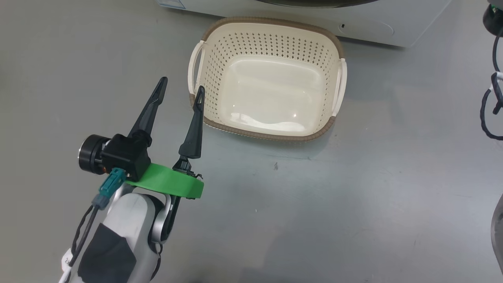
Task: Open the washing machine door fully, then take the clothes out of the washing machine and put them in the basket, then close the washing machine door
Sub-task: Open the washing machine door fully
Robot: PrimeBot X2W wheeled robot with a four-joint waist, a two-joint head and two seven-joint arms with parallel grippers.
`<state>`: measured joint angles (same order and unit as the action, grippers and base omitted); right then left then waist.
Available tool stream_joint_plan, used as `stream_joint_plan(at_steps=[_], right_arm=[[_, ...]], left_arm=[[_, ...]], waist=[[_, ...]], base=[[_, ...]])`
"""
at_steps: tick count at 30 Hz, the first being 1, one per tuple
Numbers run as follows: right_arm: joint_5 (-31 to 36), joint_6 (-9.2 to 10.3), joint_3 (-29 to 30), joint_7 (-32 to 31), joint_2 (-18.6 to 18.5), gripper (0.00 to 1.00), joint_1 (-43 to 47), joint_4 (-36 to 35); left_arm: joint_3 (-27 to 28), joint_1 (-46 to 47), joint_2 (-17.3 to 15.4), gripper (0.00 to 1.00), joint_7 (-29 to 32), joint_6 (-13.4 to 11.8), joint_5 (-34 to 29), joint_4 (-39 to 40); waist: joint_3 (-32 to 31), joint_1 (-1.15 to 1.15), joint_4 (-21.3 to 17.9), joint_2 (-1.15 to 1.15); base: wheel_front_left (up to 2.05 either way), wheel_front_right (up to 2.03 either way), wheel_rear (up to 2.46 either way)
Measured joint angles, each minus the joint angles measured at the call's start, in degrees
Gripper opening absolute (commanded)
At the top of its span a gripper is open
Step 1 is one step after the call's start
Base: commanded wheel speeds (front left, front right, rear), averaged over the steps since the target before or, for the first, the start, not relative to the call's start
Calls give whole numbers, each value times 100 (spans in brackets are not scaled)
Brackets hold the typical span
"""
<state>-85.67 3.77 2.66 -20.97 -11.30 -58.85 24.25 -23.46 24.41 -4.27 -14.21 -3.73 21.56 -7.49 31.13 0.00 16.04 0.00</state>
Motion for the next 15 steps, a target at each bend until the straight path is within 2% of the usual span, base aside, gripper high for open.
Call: stream_joint_plan(at_steps=[15], right_arm=[[46, 41, -85, -246, -199, 0, -566, 615]], left_arm=[[-55, 133, 104, 100, -7, 9, -3, -160]], waist=[[92, 0, 190, 0]], base=[[0, 0, 0]])
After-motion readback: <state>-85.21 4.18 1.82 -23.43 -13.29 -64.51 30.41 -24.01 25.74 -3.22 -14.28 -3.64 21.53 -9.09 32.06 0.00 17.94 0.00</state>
